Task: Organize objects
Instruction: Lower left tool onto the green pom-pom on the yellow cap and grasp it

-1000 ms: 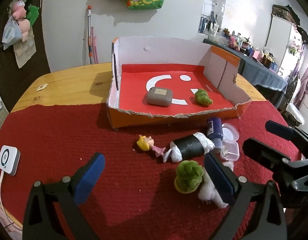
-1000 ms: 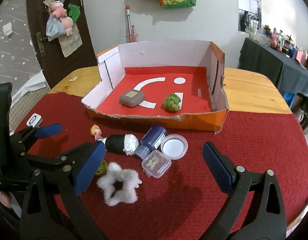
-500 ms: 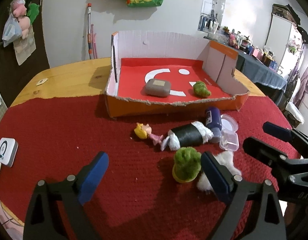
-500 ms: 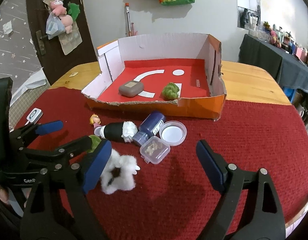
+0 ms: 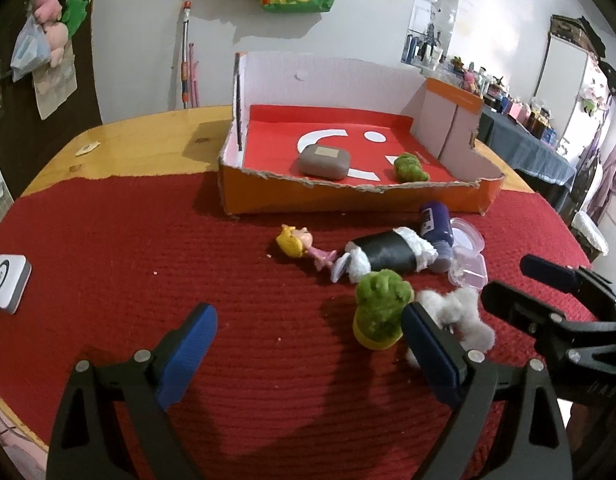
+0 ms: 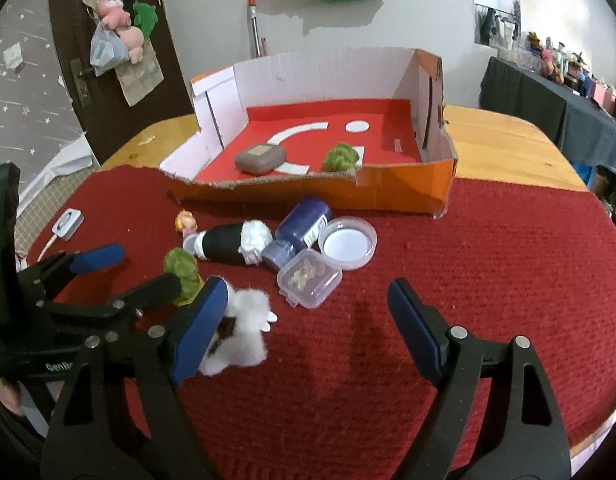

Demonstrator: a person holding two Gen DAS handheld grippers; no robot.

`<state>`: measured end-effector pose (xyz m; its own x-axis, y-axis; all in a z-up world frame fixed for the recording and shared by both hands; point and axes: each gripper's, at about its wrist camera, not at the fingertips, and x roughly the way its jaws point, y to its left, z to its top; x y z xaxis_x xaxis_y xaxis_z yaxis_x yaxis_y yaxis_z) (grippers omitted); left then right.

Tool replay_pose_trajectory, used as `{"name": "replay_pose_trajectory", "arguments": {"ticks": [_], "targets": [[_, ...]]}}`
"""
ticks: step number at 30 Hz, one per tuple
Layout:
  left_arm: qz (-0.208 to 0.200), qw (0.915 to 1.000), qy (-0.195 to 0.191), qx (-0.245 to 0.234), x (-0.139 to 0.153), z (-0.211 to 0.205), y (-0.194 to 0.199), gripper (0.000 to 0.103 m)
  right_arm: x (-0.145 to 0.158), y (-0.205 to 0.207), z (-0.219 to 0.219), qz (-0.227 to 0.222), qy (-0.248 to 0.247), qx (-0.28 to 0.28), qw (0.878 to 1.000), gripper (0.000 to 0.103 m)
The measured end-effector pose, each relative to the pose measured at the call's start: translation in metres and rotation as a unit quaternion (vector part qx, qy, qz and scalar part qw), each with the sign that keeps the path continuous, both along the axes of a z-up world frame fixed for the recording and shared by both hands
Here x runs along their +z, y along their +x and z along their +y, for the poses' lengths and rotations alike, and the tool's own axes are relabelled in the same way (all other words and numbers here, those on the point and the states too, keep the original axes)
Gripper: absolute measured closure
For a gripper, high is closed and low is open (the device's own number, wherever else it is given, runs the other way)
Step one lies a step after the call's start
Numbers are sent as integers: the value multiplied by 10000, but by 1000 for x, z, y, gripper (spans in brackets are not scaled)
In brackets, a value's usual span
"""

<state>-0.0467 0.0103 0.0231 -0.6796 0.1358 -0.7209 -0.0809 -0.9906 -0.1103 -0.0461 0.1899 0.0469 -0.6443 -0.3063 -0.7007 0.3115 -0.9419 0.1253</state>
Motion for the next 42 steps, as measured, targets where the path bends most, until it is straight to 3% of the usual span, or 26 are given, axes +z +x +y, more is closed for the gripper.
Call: {"name": "replay_pose_trajectory", "arguments": {"ticks": [16, 42], "targets": [[-49, 9994, 317, -133, -6, -5, 0, 10, -7, -2, -7, -85, 262, -91, 9996, 21], [-143, 9997, -123, -174, -13, 13, -9, 10, -9, -4, 37, 77, 105, -644, 9978, 21]]}}
